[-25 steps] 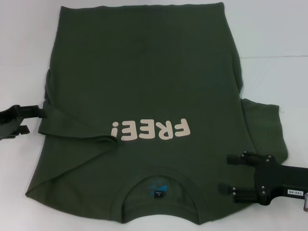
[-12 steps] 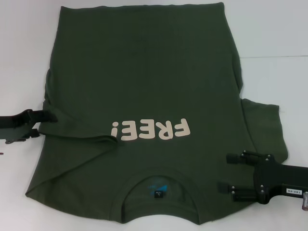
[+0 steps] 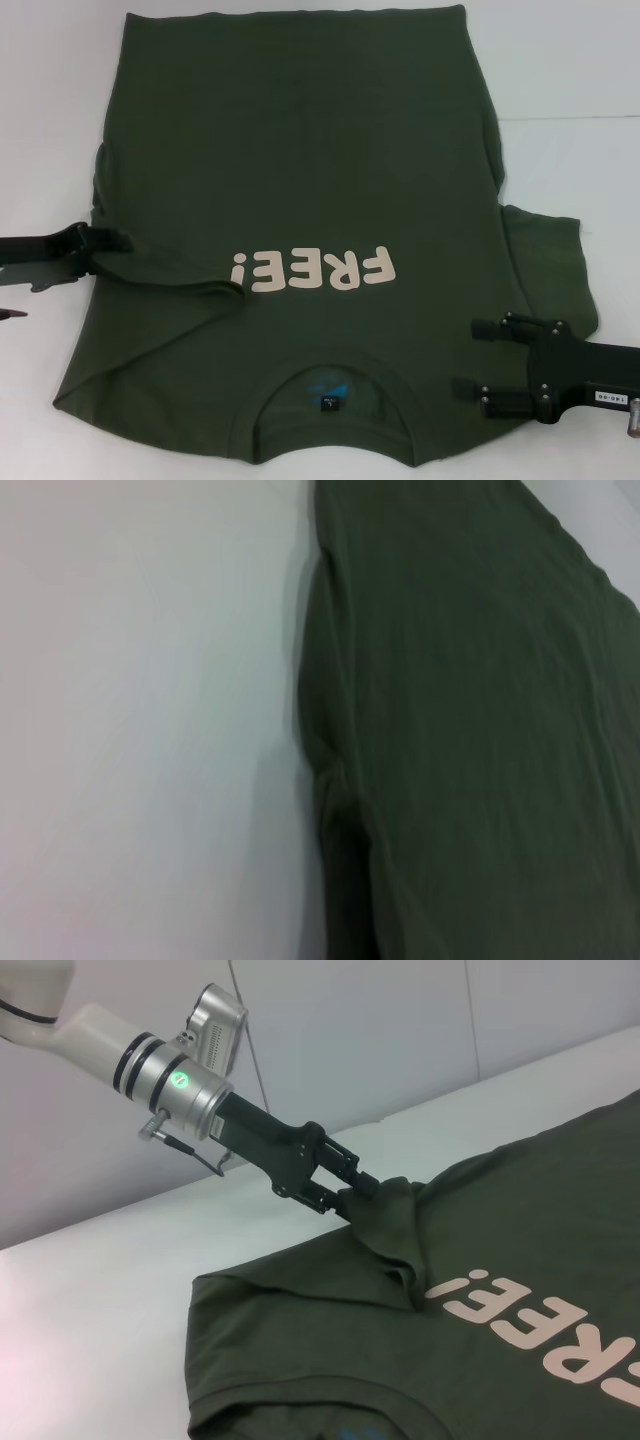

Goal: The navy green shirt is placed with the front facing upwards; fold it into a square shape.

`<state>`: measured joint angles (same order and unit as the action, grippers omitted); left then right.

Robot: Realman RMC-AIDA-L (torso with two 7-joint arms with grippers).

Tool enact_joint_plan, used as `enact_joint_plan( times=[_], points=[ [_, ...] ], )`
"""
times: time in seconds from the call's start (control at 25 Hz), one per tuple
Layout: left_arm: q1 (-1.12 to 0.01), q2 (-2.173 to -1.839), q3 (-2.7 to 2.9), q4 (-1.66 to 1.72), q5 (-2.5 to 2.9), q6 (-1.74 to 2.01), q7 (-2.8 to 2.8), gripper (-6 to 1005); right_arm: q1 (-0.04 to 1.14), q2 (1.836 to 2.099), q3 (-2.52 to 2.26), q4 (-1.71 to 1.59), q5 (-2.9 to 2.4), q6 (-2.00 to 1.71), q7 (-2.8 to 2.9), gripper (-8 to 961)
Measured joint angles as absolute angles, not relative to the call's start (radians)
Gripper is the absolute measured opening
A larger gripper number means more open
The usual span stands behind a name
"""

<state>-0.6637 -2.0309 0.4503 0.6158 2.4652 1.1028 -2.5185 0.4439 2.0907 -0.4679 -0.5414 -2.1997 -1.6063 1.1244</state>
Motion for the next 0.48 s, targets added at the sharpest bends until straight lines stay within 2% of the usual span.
enact_joint_plan(
  times=[0.36, 0.44, 0.48],
  points=[
    [-0.666, -2.03, 0.451, 0.615, 2.473, 1.089, -2.523, 505, 0.443, 2.091, -0.468, -0.541, -2.2, -1.606, 1.126, 886],
    [-0.666, -2.029, 0.45, 0.615, 2.47, 1.089, -2.523, 264, 0.444, 2.091, -0.468, -0.541, -2.2, -1.606, 1.126, 886],
    [-0.666, -2.029, 0.448, 0.615, 2.466, 1.09, -2.523, 248, 0.444, 2.091, -0.468, -0.541, -2.2, -1.606, 1.126, 886]
  ],
)
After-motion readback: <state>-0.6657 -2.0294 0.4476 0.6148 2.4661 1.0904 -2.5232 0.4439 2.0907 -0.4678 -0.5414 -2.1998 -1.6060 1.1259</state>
